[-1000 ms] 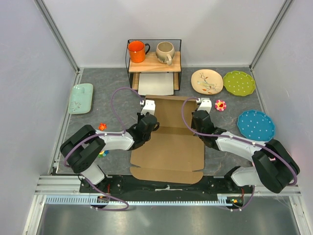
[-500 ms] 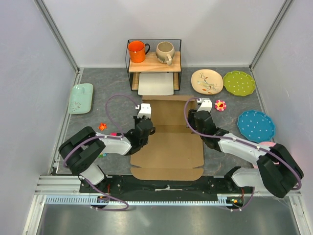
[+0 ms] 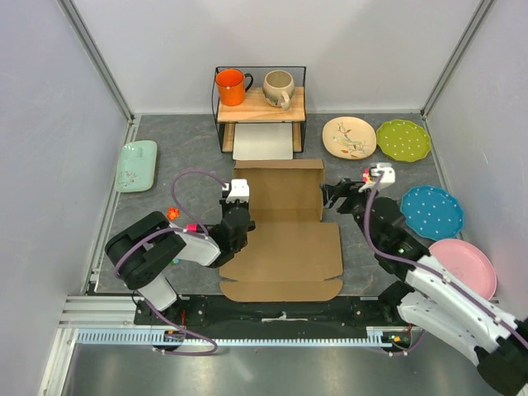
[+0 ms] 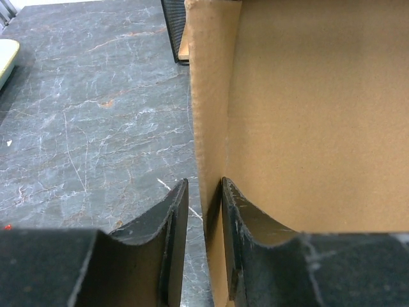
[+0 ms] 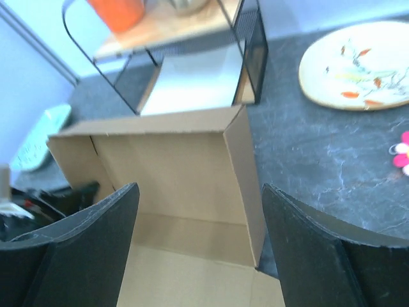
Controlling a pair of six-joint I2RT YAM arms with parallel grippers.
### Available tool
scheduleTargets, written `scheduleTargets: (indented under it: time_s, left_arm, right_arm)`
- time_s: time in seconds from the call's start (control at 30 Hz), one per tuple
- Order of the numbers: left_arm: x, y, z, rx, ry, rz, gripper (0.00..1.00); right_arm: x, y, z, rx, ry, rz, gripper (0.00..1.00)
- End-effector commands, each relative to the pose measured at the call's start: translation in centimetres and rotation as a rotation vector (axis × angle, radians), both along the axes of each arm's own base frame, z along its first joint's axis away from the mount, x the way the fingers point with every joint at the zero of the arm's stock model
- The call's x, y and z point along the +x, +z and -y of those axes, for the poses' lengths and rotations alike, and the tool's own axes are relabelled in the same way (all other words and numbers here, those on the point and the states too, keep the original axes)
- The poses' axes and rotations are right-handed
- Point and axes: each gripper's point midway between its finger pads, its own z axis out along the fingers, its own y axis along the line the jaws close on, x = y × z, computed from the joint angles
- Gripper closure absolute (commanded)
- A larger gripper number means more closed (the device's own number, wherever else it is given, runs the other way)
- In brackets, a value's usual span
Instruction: Fold the paper box
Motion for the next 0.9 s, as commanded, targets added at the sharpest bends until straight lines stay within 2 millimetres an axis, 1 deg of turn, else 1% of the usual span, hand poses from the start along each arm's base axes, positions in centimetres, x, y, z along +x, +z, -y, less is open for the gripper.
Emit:
scheduleTargets:
  time_s: [0.0, 0.03, 0.07, 0.1, 0.13, 0.17, 0.2, 0.23, 0.27, 0.3, 0.33, 0.37, 0.4, 0.47, 0.53, 0.57, 0.63, 0.7, 0.77, 0.8, 0.83, 0.87]
  left_arm:
    - [0.0, 1.4, -1.0, -0.048, 0.061, 0.076, 0.66]
    - [0.0, 1.3, -1.1, -0.045, 0.060, 0.075, 0.66]
    - [0.0, 1.2, -1.0, -0.043, 0.057, 0.075, 0.66]
    - [0.0, 1.2, -1.0, -0.043, 0.057, 0.075, 0.66]
    - [0.0, 1.1, -1.0, -0.040, 0.057, 0.075, 0.67]
    - [-0.1, 1.0, -1.0, -0.039, 0.055, 0.074, 0.68]
    - [-0.2, 0.9, -1.0, -0.038, 0.052, 0.073, 0.70]
    - [-0.2, 1.1, -1.0, -0.043, 0.052, 0.080, 0.75]
    - [-0.2, 1.0, -1.0, -0.045, 0.046, 0.083, 0.80]
    - [-0.4, 0.8, -1.0, -0.035, 0.036, 0.082, 0.88]
    - [-0.4, 1.1, -1.0, -0.050, 0.035, 0.098, 0.98]
    - [-0.4, 1.2, -1.0, -0.057, 0.032, 0.102, 0.98]
    - [-0.6, 1.1, -1.0, -0.034, 0.027, 0.102, 0.98]
    - [-0.6, 1.3, -0.8, -0.038, 0.018, 0.114, 0.98]
    - [-0.7, 1.1, -0.8, -0.017, 0.010, 0.116, 0.98]
    - [-0.7, 1.6, -0.4, -0.034, -0.005, 0.138, 0.98]
    - [-1.0, 1.2, -0.4, -0.001, -0.020, 0.143, 0.98]
    - [-1.1, 1.9, 0.0, 0.001, -0.037, 0.179, 0.98]
    - [-1.3, 1.7, 0.2, 0.024, -0.040, 0.183, 0.98]
    - [-1.3, 1.9, 0.2, 0.032, -0.039, 0.188, 0.98]
    - [-1.3, 1.9, 0.3, 0.031, -0.040, 0.190, 0.98]
    - [-1.3, 1.8, 0.3, 0.035, -0.042, 0.188, 0.98]
  right_arm:
    - [-0.1, 1.9, 2.2, 0.062, -0.103, 0.048, 0.14]
    - [0.5, 2.0, 2.6, 0.060, -0.114, 0.040, 0.11]
    - [1.2, 2.3, 1.8, 0.070, -0.091, 0.014, 0.10]
    - [1.7, 2.1, 1.5, 0.074, -0.083, -0.008, 0.09]
    - [2.5, 2.1, 1.9, 0.091, -0.097, -0.021, 0.07]
    - [3.3, 1.9, 1.1, 0.120, -0.070, -0.051, 0.07]
    - [3.9, 2.0, 1.0, 0.142, -0.068, -0.058, 0.06]
    - [4.7, 1.8, 1.3, 0.154, -0.081, -0.070, 0.05]
    - [5.7, 1.6, 1.0, 0.163, -0.078, -0.091, 0.05]
    - [6.3, 1.8, 0.5, 0.198, -0.056, -0.102, 0.05]
    - [6.9, 1.7, 0.7, 0.216, -0.060, -0.109, 0.05]
    - [7.6, 1.6, 0.5, 0.232, -0.057, -0.120, 0.05]
    - [7.9, 2.0, 0.0, 0.265, -0.033, -0.120, 0.05]
    - [9.0, 2.1, -0.2, 0.287, -0.023, -0.129, 0.05]
    - [9.4, 2.3, -0.7, 0.306, 0.000, -0.131, 0.05]
    - [9.8, 2.4, -0.9, 0.310, 0.003, -0.132, 0.05]
    - [10.2, 2.2, -1.2, 0.319, 0.017, -0.143, 0.05]
    - [11.0, 1.6, -1.7, 0.320, 0.036, -0.168, 0.05]
    - [11.4, 0.7, -2.6, 0.316, 0.075, -0.205, 0.07]
    - [11.4, 0.4, -2.8, 0.311, 0.087, -0.212, 0.07]
    - [11.4, -0.5, -2.9, 0.301, 0.089, -0.230, 0.09]
    - [11.4, -1.0, -2.9, 0.294, 0.086, -0.239, 0.09]
